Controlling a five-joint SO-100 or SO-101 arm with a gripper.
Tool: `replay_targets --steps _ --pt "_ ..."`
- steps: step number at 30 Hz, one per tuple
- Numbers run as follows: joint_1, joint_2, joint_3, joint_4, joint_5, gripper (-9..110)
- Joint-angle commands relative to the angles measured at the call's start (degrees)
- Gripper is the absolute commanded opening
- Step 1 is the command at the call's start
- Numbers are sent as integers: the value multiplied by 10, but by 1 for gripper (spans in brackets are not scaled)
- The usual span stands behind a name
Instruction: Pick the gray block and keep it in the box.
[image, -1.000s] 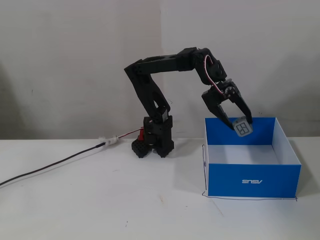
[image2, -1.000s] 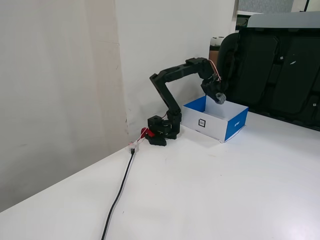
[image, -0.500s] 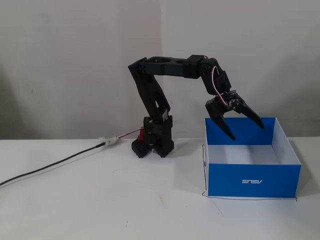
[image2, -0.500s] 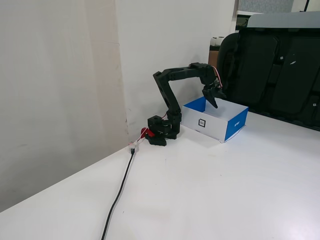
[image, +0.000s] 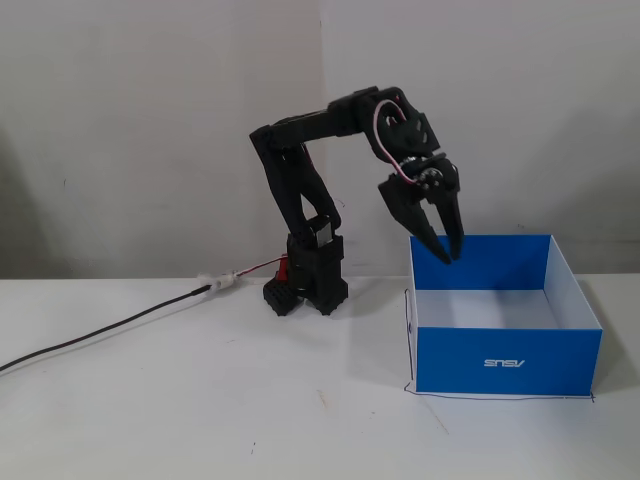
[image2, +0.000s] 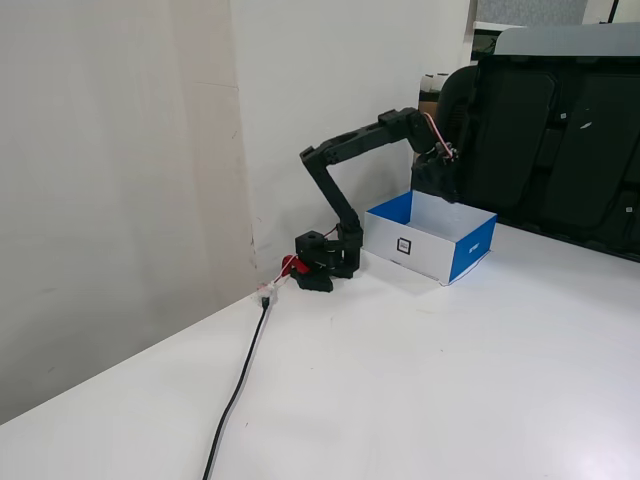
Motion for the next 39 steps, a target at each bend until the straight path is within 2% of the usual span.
replay_targets --steps 1,7,17,27,39 --pt "46 42 -50 1 5 0" --pt "196 94 -15 -47 -12 0" --pt "355 234 192 -203 -58 0" --pt "428 332 388 -348 -69 0" --pt "454 445 581 -447 -62 0"
